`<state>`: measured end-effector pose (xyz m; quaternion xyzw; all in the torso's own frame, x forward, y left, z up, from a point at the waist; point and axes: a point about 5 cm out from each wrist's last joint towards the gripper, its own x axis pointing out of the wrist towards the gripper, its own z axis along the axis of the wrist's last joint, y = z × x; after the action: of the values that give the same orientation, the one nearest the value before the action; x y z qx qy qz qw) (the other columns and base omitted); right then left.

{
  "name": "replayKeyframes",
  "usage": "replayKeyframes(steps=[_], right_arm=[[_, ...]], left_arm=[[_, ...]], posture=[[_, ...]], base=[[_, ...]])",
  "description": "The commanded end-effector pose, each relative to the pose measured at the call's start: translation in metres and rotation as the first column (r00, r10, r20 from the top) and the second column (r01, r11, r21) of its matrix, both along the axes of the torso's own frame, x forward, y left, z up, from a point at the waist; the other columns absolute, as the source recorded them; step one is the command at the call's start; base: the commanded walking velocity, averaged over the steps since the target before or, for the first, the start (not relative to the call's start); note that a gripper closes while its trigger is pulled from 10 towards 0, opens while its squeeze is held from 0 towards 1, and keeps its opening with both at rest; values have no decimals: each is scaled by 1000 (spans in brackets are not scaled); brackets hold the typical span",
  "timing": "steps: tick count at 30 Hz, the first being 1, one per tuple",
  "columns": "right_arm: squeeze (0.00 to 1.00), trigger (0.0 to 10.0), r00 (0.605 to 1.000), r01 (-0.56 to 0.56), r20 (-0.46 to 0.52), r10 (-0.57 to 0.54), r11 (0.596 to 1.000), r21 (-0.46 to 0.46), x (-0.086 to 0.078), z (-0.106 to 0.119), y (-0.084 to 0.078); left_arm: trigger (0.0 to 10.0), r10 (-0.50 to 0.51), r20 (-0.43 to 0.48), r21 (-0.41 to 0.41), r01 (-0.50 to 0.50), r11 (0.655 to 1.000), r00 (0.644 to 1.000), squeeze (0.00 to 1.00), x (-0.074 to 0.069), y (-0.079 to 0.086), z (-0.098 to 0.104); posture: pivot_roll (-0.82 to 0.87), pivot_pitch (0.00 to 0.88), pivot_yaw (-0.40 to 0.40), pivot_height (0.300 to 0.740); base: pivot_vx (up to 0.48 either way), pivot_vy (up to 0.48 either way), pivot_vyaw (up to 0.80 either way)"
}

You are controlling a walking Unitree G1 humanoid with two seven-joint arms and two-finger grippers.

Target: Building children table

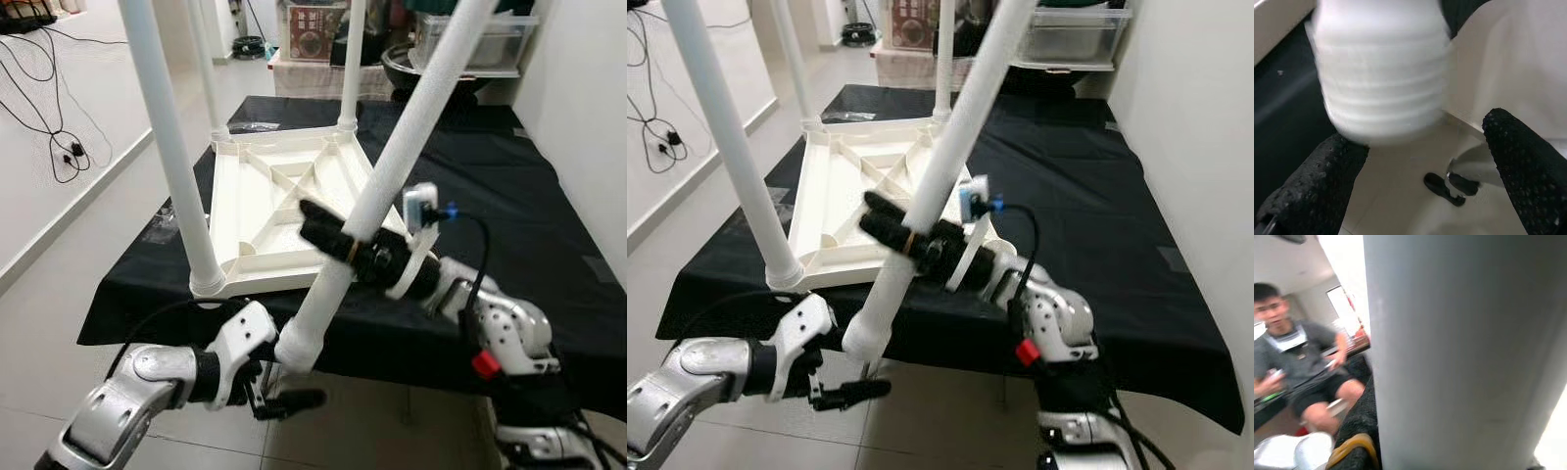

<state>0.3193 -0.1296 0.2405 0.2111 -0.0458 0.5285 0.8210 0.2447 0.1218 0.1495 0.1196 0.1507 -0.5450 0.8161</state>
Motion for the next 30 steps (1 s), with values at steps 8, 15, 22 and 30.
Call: replayKeyframes(steps=[8, 15, 22, 30], right_arm=[[0, 0, 947, 306, 109, -304, 952, -5, 30, 25, -43], [0, 0, 864, 467, 213, -456, 884, -2, 46, 52, -69], [0, 0, 866, 451, 324, -382, 876, -173, 52, 50, -74], [0, 0, 834, 493, 415, -364, 830, -262, 68, 59, -70]], left_arm=[[10000, 63, 0, 21, -63, 998, 998, 0, -7, 1, -18], [10000, 109, 44, -35, -107, 994, 993, 0, -22, -24, -29], [10000, 108, 17, -93, -106, 990, 994, 0, -44, -43, -37], [10000, 117, 38, -114, -112, 987, 992, 0, -55, -51, -32]], posture=[[60, 59, 12, 740], [60, 71, 10, 740], [67, 102, 9, 740], [100, 149, 1, 740]], base=[[0, 0, 0], [0, 0, 0], [0, 0, 0], [0, 0, 0]])
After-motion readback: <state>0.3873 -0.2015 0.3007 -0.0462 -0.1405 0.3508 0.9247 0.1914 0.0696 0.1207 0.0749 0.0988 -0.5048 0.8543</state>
